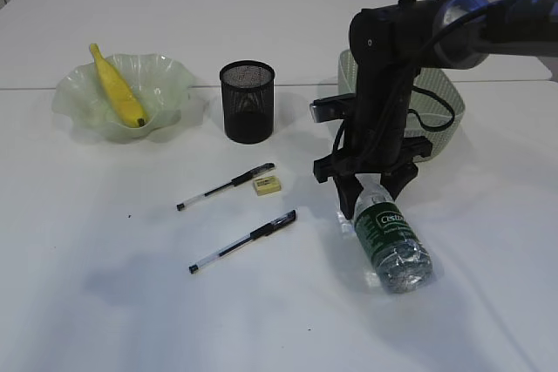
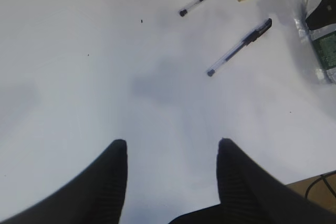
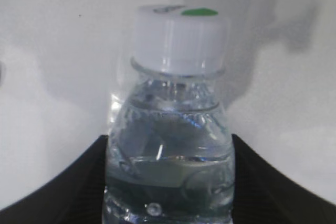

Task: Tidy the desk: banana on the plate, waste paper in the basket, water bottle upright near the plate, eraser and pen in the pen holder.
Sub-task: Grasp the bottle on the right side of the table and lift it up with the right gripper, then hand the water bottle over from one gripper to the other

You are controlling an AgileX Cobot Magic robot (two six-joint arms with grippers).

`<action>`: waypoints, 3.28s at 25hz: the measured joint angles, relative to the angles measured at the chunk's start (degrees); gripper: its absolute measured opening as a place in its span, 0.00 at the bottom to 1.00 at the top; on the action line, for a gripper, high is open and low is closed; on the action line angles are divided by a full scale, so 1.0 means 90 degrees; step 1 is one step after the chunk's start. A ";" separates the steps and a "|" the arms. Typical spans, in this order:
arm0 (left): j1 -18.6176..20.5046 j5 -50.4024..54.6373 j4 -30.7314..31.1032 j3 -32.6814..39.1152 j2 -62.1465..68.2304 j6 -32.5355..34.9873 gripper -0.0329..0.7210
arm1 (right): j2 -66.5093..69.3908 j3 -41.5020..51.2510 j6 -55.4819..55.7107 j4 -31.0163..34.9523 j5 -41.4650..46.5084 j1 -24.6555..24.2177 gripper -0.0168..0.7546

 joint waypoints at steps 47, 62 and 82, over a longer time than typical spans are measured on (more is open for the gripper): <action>0.0000 -0.0159 0.0000 0.0000 0.0000 0.0000 0.56 | -0.6812 0.4161 -0.2632 0.0766 -0.2228 0.0000 0.60; 0.0000 -0.0278 0.0000 0.0000 0.0000 0.0000 0.56 | -0.6660 0.4186 -0.4026 0.2984 -0.3180 0.0000 0.59; 0.0000 -0.1217 0.0000 0.0019 0.0000 0.0437 0.56 | -0.6200 0.4186 -1.0302 0.8642 -0.3019 0.0000 0.58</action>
